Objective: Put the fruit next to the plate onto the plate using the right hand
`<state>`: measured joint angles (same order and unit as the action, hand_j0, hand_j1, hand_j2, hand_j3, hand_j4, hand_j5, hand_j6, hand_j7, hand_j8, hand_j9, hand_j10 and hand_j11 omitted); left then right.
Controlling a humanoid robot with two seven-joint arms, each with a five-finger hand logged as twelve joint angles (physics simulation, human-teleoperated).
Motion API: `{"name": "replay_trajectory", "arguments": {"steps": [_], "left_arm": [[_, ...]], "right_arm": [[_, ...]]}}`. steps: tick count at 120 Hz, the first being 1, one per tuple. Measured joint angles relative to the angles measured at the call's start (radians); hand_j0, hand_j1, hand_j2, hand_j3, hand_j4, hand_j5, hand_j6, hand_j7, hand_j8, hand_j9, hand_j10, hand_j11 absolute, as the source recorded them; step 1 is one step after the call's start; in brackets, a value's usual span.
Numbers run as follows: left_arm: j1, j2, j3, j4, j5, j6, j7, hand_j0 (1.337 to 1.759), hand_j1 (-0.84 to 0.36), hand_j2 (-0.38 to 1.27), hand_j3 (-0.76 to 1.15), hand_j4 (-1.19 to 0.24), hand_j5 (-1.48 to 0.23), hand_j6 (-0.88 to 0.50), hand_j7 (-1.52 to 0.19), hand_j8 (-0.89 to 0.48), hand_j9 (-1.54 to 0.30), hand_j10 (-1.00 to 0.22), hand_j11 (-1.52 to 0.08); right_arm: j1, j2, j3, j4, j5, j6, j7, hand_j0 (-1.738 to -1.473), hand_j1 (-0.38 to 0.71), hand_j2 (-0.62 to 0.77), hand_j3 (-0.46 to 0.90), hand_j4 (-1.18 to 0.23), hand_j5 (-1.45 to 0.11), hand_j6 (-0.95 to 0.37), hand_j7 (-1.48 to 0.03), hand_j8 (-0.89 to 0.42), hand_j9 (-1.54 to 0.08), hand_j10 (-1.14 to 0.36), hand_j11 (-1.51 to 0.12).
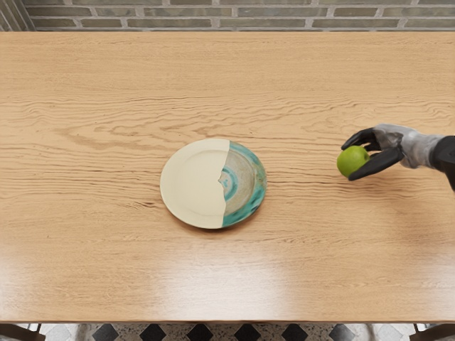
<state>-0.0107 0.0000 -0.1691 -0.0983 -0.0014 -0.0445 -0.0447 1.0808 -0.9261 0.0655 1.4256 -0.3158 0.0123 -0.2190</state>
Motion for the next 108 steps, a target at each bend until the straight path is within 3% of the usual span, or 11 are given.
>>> {"name": "replay_trajectory", "arguments": {"steps": [27, 70, 108], "left_arm": [[0.0, 0.0, 0.0, 0.0, 0.0, 0.0, 0.0, 1.658, 0.05, 0.05, 0.0, -0.25, -0.32, -0.25, -0.32, -0.25, -0.32, -0.25, -0.32], [0.0, 0.0, 0.0, 0.0, 0.0, 0.0, 0.0, 1.658, 0.05, 0.05, 0.0, -0.25, -0.32, -0.25, -0.32, -0.25, -0.32, -0.25, -0.32], [0.0, 0.0, 0.0, 0.0, 0.0, 0.0, 0.0, 1.658, 0.05, 0.05, 0.0, -0.25, -0.32, -0.25, -0.32, -0.25, -0.32, -0.25, -0.32]], "right_arm": [[0.003, 0.062, 0.108, -0.011, 0.084, 0.233, -0.003, -1.649, 0.17, 0.08, 0.0, -0.68, -0.89, -0.41, -0.88, -0.36, -0.9, -0.55, -0.89], [0.016, 0.287, 0.168, -0.05, 0.101, 0.265, -0.005, -1.65, 0.17, 0.1, 0.0, -0.68, -0.9, -0.41, -0.89, -0.36, -0.91, -0.55, -0.9], [0.024, 0.55, 0.171, -0.218, 0.056, 0.241, -0.004, -1.65, 0.17, 0.13, 0.0, -0.69, -0.91, -0.41, -0.89, -0.36, -0.92, -0.55, -0.91]]}}
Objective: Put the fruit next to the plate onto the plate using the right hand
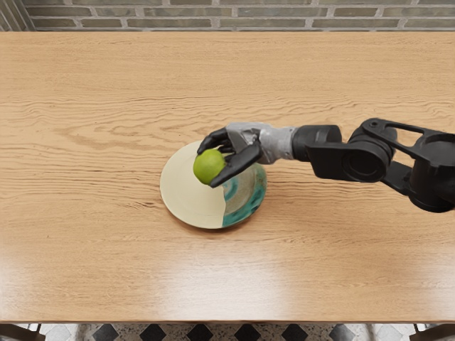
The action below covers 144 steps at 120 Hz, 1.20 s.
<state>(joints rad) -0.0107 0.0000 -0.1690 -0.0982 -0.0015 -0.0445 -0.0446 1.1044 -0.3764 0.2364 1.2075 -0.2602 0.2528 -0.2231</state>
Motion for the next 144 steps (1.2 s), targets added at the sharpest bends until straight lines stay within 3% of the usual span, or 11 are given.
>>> {"name": "replay_trajectory", "arguments": {"steps": [24, 37, 64, 88, 110, 144], "left_arm": [[0.0, 0.0, 0.0, 0.0, 0.0, 0.0, 0.0, 1.658, 0.05, 0.05, 0.0, -0.25, -0.32, -0.25, -0.32, -0.25, -0.32, -0.25, -0.32], [0.0, 0.0, 0.0, 0.0, 0.0, 0.0, 0.0, 1.658, 0.05, 0.05, 0.0, -0.25, -0.32, -0.25, -0.32, -0.25, -0.32, -0.25, -0.32], [0.0, 0.0, 0.0, 0.0, 0.0, 0.0, 0.0, 1.658, 0.05, 0.05, 0.0, -0.25, -0.32, -0.25, -0.32, -0.25, -0.32, -0.25, -0.32], [0.0, 0.0, 0.0, 0.0, 0.0, 0.0, 0.0, 1.658, 0.05, 0.05, 0.0, -0.25, -0.32, -0.25, -0.32, -0.25, -0.32, -0.25, -0.32], [0.0, 0.0, 0.0, 0.0, 0.0, 0.0, 0.0, 1.658, 0.05, 0.05, 0.0, -0.25, -0.32, -0.25, -0.32, -0.25, -0.32, -0.25, -0.32], [0.0, 0.0, 0.0, 0.0, 0.0, 0.0, 0.0, 1.658, 0.05, 0.05, 0.0, -0.25, -0.32, -0.25, -0.32, -0.25, -0.32, -0.25, -0.32]], "right_arm": [[-0.004, 0.04, -0.007, -0.035, -0.021, -0.013, -0.001, -1.651, 0.15, 0.08, 0.0, -0.72, -0.85, -0.44, -0.83, -0.39, -0.86, -0.57, -0.85], [-0.008, 0.044, -0.009, -0.046, -0.038, -0.047, -0.002, -1.653, 0.12, 0.02, 0.0, -0.59, -0.7, -0.46, -0.69, -0.39, -0.71, -0.59, -0.7], [-0.015, 0.043, -0.009, -0.055, -0.042, -0.069, -0.005, -1.656, -0.12, -0.01, 0.0, -0.26, -0.31, -0.22, -0.31, -0.19, -0.32, -0.22, -0.31], [-0.013, 0.029, -0.001, -0.048, -0.034, -0.062, -0.01, -1.657, -0.23, -0.01, 0.0, -0.13, -0.16, -0.11, -0.15, -0.1, -0.16, -0.11, -0.16], [-0.016, -0.071, 0.049, 0.016, 0.04, 0.037, -0.013, -1.658, -0.27, -0.01, 0.0, -0.08, -0.1, -0.07, -0.1, -0.07, -0.1, -0.07, -0.1], [-0.067, -0.311, 0.098, 0.048, 0.317, 0.323, -0.013, -1.658, -0.29, -0.01, 0.0, -0.05, -0.07, -0.05, -0.07, -0.05, -0.07, -0.05, -0.07]]}}
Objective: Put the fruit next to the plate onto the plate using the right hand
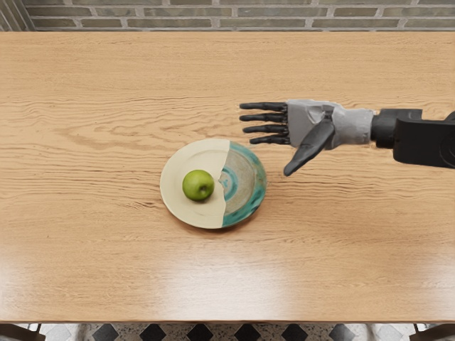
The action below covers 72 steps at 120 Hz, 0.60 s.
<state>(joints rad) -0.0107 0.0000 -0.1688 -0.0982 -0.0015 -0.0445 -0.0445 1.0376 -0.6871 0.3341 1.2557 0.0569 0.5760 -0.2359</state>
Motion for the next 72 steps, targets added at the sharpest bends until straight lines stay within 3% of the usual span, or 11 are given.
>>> {"name": "replay_trajectory", "arguments": {"steps": [34, 72], "left_arm": [[0.0, 0.0, 0.0, 0.0, 0.0, 0.0, 0.0, 1.658, 0.05, 0.05, 0.0, -0.25, -0.32, -0.25, -0.32, -0.25, -0.32, -0.25, -0.32], [0.0, 0.0, 0.0, 0.0, 0.0, 0.0, 0.0, 1.658, 0.05, 0.05, 0.0, -0.25, -0.32, -0.25, -0.32, -0.25, -0.32, -0.25, -0.32]], "right_arm": [[-0.081, -0.255, 0.003, -0.003, 0.18, 0.033, 0.002, -1.658, -0.3, -0.01, 0.0, -0.04, -0.05, -0.04, -0.05, -0.04, -0.05, -0.04, -0.05], [-0.111, -0.292, 0.004, -0.021, 0.204, 0.035, 0.005, -1.658, -0.3, -0.01, 0.0, -0.04, -0.05, -0.03, -0.05, -0.04, -0.05, -0.04, -0.05]]}}
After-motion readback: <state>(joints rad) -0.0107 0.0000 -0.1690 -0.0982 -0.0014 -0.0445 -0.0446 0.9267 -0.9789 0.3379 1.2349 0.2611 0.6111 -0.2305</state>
